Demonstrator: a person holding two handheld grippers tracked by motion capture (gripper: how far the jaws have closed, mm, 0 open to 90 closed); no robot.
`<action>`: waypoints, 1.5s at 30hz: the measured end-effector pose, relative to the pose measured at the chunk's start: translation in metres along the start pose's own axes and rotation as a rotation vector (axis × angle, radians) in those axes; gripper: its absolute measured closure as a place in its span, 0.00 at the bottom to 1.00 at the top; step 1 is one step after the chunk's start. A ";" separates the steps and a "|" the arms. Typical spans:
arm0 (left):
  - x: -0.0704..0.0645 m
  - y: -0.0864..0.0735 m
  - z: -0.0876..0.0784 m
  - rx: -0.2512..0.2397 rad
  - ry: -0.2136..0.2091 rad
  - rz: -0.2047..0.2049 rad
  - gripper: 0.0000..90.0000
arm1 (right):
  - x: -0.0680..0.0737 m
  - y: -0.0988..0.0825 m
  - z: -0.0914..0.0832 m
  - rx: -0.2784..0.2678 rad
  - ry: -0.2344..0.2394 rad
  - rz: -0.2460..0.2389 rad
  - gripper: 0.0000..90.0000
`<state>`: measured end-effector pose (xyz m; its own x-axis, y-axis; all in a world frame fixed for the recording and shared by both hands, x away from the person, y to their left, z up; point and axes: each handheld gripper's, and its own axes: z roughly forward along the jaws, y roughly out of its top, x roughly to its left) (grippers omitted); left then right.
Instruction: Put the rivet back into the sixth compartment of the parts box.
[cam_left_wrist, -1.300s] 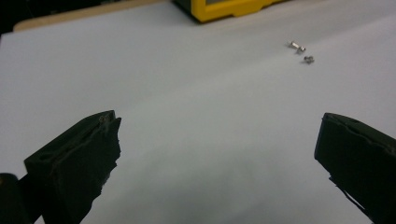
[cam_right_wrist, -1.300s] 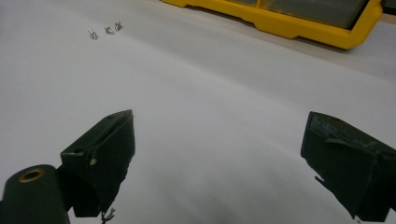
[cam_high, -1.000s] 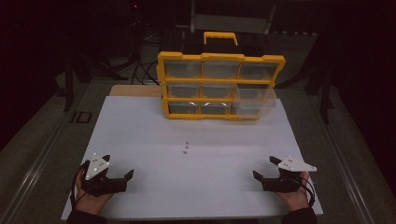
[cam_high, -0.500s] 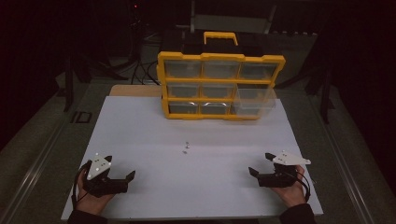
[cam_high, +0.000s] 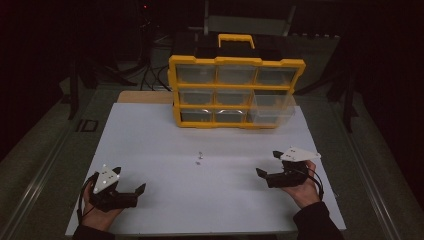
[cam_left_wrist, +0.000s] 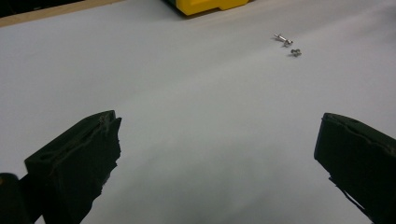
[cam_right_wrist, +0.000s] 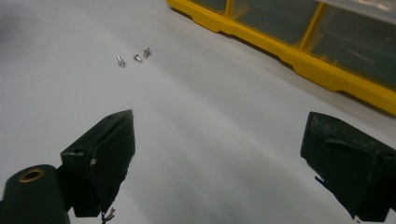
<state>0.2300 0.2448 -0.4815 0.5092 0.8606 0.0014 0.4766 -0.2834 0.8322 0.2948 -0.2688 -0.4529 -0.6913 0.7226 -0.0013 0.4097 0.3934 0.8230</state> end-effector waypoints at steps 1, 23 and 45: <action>0.000 0.000 0.000 0.001 -0.002 -0.001 0.01 | 0.000 0.003 0.001 0.006 0.003 -0.010 0.11; 0.000 0.000 -0.002 -0.014 -0.014 0.002 0.01 | 0.029 0.099 0.057 0.041 0.122 -0.178 0.11; -0.001 0.000 0.000 -0.008 -0.026 0.011 0.01 | 0.064 0.152 0.114 0.191 0.259 -0.322 0.12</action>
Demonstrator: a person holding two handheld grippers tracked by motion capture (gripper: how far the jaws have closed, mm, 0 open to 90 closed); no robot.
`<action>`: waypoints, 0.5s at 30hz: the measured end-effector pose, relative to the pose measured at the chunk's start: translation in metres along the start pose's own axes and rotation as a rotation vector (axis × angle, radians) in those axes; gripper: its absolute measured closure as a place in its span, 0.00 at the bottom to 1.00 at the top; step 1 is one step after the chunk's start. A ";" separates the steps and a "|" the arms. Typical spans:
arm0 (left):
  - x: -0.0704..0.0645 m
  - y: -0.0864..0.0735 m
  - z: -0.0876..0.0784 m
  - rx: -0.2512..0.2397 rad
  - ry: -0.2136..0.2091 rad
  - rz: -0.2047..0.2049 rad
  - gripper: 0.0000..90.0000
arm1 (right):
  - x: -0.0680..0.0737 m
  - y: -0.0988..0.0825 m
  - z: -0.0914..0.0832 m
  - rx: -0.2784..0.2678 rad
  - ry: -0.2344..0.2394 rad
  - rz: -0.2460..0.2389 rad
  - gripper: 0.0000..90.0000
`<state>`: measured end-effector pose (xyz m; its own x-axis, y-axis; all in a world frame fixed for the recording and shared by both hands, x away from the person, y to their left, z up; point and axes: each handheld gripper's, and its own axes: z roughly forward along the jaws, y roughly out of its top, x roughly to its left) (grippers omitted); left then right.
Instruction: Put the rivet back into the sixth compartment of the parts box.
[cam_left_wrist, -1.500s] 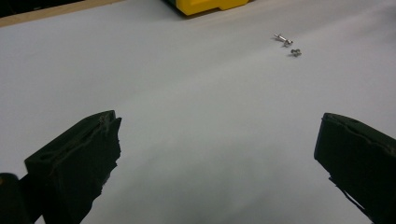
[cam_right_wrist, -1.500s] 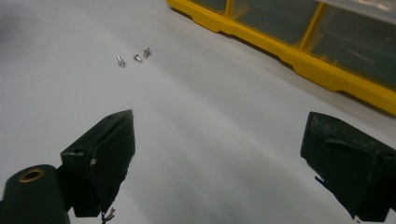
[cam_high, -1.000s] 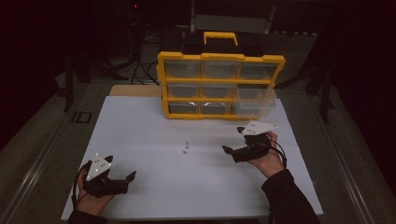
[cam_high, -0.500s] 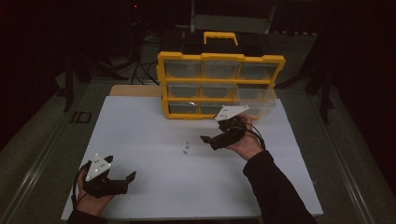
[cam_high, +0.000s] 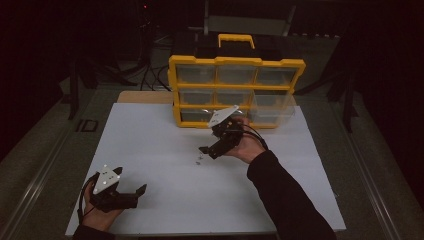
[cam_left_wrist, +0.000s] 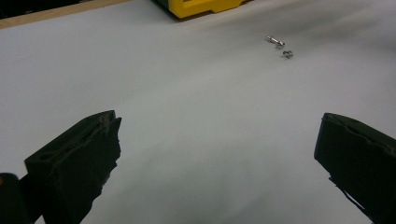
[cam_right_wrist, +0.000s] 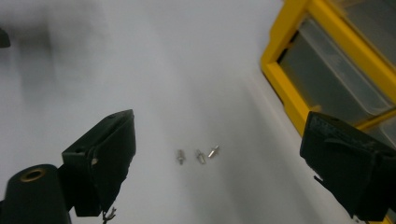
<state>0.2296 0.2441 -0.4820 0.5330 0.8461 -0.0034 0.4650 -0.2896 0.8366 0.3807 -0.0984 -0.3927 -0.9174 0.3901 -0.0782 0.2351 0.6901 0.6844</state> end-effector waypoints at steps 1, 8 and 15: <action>0.000 0.000 0.000 0.001 0.000 0.001 0.01 | 0.001 0.002 0.002 0.007 0.004 -0.006 0.12; -0.001 0.000 0.001 0.005 -0.004 0.005 0.01 | 0.005 0.010 0.015 0.067 0.039 -0.031 0.12; -0.002 0.000 0.001 0.010 -0.007 0.008 0.01 | 0.007 0.009 0.027 0.109 0.056 -0.049 0.12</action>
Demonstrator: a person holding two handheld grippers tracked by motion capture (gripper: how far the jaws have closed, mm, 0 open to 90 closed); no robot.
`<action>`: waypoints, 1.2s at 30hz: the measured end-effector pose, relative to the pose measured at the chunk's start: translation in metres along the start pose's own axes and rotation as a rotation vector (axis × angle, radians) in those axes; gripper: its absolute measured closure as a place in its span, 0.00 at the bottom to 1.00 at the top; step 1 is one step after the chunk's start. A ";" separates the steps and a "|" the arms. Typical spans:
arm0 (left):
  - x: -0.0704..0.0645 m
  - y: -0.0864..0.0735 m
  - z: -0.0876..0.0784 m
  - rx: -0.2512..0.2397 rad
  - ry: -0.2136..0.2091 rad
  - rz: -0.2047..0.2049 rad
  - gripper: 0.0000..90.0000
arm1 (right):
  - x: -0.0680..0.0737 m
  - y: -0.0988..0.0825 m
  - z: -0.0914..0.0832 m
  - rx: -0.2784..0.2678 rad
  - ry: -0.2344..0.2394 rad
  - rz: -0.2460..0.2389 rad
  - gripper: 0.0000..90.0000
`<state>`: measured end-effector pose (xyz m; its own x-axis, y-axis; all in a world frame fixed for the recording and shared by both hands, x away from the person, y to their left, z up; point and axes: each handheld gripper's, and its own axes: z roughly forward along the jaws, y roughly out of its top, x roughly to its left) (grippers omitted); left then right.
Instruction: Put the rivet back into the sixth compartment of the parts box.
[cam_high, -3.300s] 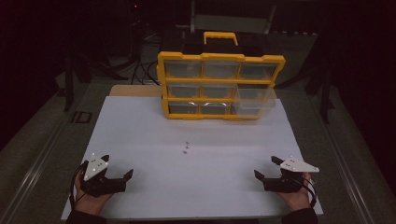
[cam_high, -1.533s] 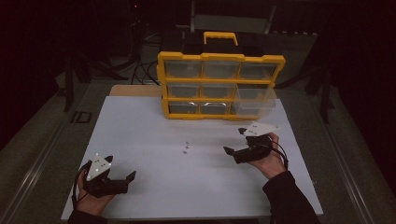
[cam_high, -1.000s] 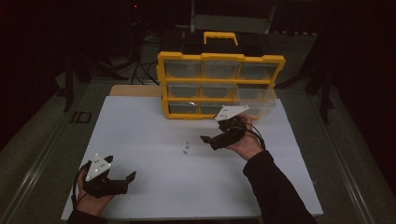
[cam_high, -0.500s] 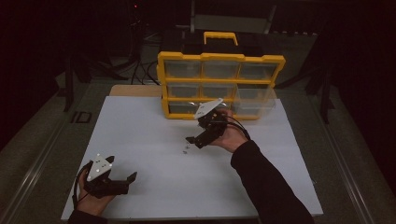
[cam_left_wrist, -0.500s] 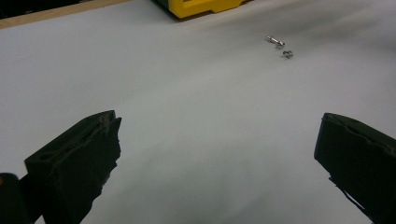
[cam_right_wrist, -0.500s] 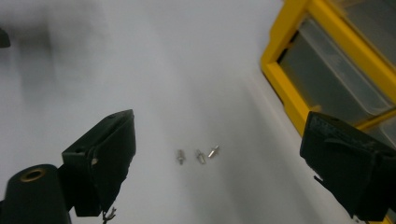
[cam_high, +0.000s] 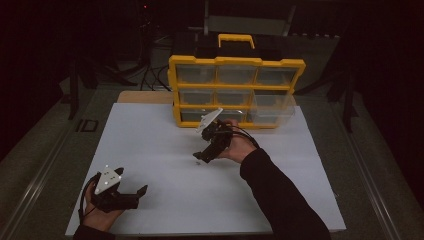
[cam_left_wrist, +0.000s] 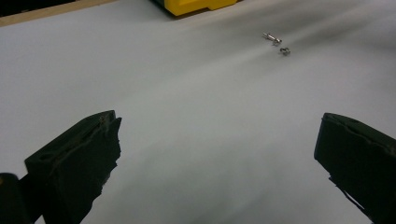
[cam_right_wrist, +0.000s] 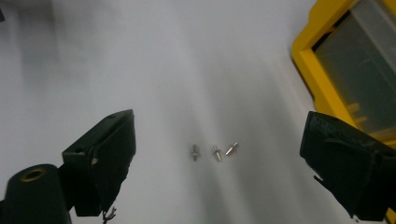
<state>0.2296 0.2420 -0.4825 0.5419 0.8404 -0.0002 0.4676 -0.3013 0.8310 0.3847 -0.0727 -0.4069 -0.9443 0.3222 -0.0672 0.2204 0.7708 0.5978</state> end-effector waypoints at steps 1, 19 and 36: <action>0.000 0.000 0.000 -0.002 -0.001 0.000 0.01 | 0.001 0.000 0.002 0.005 0.005 0.002 0.13; -0.001 0.000 0.001 0.002 -0.010 0.007 0.01 | 0.013 -0.019 0.063 0.127 0.082 0.018 0.17; -0.002 0.000 0.002 0.005 -0.018 0.015 0.01 | 0.010 -0.022 0.085 0.247 0.105 0.042 0.51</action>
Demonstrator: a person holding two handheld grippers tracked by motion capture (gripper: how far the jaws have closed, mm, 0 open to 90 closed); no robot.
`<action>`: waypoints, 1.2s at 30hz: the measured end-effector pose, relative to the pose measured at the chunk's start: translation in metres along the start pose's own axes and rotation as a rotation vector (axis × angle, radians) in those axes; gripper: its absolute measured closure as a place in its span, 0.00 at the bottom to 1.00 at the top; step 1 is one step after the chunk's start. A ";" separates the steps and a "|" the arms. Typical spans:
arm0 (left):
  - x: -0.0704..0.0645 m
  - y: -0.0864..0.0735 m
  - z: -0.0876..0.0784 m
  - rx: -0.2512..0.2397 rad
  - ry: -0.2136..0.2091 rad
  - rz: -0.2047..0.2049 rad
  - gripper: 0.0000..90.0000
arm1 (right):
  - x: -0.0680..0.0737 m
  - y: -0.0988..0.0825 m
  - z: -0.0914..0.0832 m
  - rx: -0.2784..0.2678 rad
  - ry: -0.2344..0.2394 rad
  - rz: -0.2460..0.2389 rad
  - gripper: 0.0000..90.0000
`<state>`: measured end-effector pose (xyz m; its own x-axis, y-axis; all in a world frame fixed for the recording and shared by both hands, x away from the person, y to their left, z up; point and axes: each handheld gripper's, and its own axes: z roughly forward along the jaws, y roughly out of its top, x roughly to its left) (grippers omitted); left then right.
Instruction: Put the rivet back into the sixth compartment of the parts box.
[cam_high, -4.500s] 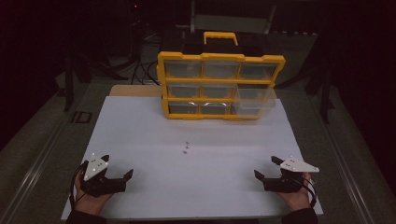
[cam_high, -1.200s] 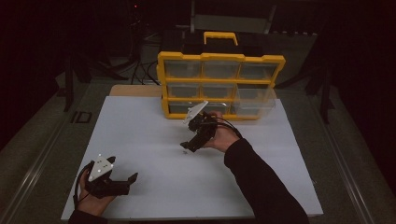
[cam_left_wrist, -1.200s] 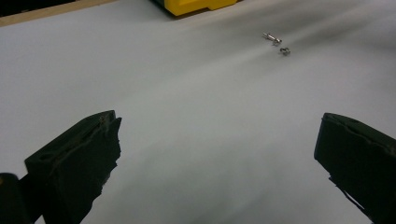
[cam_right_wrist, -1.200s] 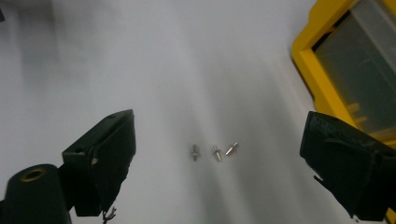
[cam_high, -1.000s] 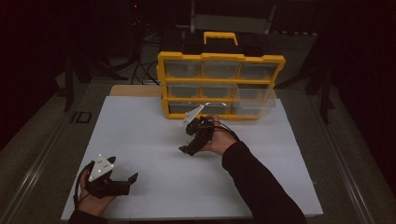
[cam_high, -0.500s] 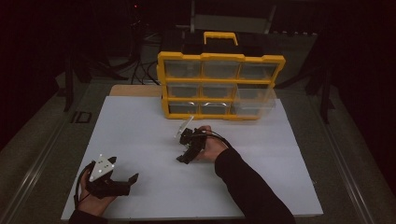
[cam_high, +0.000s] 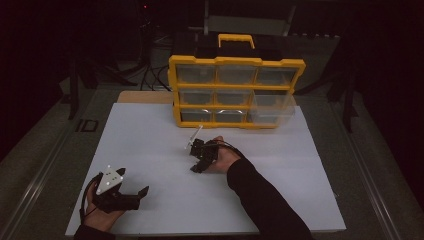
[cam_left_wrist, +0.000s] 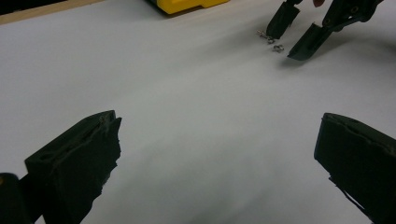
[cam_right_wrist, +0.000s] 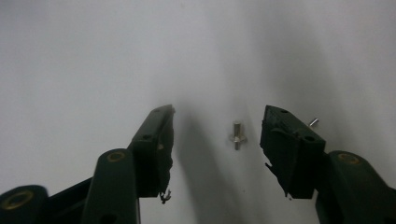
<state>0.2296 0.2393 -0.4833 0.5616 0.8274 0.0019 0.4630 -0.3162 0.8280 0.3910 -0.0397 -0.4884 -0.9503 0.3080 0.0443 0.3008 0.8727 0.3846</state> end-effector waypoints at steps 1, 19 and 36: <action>0.000 0.000 0.000 0.000 0.000 0.000 0.01 | -0.001 0.000 0.001 0.008 -0.002 -0.001 0.52; -0.001 0.000 0.001 0.002 -0.005 0.001 0.02 | -0.001 0.013 0.007 0.114 -0.014 -0.029 0.80; -0.001 0.000 0.001 0.004 -0.007 0.002 0.02 | -0.006 0.020 -0.004 0.134 -0.008 -0.023 0.92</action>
<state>0.2300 0.2380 -0.4842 0.5677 0.8233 -0.0003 0.4643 -0.3199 0.8259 0.4020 -0.0254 -0.4778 -0.9567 0.2897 0.0290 0.2871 0.9223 0.2588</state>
